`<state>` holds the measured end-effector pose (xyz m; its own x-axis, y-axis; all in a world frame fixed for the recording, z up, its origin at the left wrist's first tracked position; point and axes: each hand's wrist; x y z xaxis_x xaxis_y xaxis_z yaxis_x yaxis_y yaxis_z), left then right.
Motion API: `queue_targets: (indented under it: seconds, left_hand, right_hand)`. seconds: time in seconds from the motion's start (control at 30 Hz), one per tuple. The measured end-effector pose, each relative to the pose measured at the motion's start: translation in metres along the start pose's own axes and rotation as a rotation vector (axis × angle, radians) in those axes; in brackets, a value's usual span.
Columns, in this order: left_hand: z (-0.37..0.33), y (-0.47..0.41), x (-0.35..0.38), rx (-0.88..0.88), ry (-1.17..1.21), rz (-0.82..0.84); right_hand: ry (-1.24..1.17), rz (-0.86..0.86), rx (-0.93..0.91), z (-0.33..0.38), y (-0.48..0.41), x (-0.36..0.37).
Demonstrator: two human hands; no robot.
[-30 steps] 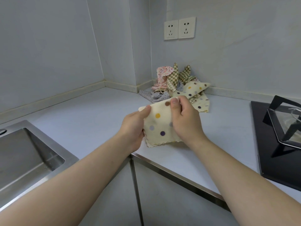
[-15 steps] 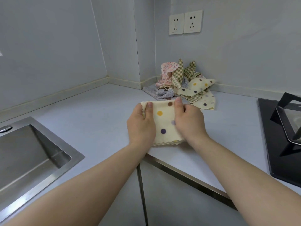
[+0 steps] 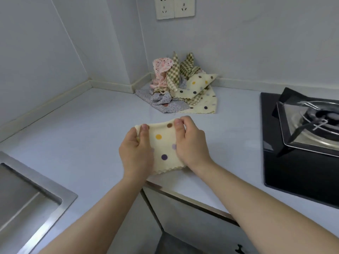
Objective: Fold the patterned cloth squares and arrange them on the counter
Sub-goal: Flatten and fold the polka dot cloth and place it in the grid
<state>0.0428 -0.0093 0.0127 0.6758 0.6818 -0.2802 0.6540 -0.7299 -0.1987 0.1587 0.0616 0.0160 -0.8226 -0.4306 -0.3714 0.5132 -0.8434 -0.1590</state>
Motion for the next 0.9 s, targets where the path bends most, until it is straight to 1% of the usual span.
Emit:
queue_targets:
  seconds: [0.1, 0.2, 0.3, 0.37, 0.43, 0.53, 0.6, 0.8, 0.9]
  left_hand:
    - [-0.049, 0.014, 0.004, -0.05, 0.003, 0.088]
    - [-0.116, 0.027, 0.014, -0.028, -0.052, 0.246]
    - [-0.186, 0.056, 0.037, 0.014, -0.088, 0.474]
    - [-0.227, 0.082, 0.052, 0.046, -0.113, 0.598]
    - [-0.26, 0.107, 0.074, 0.044, -0.108, 0.733]
    - [-0.302, 0.155, 0.118, 0.066, -0.069, 0.891]
    - [-0.324, 0.195, 0.151, 0.094, -0.038, 0.975]
    - [-0.372, 0.329, 0.246, 0.083, 0.009, 1.185]
    - [-0.4, 0.393, 0.283, 0.1, 0.053, 1.249]
  right_hand:
    - [-0.064, -0.043, 0.086, 0.024, 0.016, -0.033]
    - [-0.071, -0.155, 0.19, 0.066, 0.045, -0.084]
    - [-0.093, -0.326, 0.301, 0.097, 0.092, -0.144]
    - [-0.083, -0.442, 0.369, 0.115, 0.131, -0.176]
    - [-0.099, -0.561, 0.435, 0.128, 0.168, -0.21]
    - [-0.046, -0.722, 0.503, 0.135, 0.222, -0.267]
    - [0.012, -0.795, 0.55, 0.131, 0.262, -0.309]
    - [0.084, -0.914, 0.717, 0.115, 0.396, -0.413]
    - [0.084, -1.02, 0.759, 0.111, 0.449, -0.456]
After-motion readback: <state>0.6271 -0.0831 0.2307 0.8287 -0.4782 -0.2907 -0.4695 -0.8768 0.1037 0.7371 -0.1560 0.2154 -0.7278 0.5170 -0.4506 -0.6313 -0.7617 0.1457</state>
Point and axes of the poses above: each hand's wrist, its own y-axis away from the middle knuckle, its own x-axis out of the palm, z = x × y, and after that the axes turned 13 degrees about z, right-handed
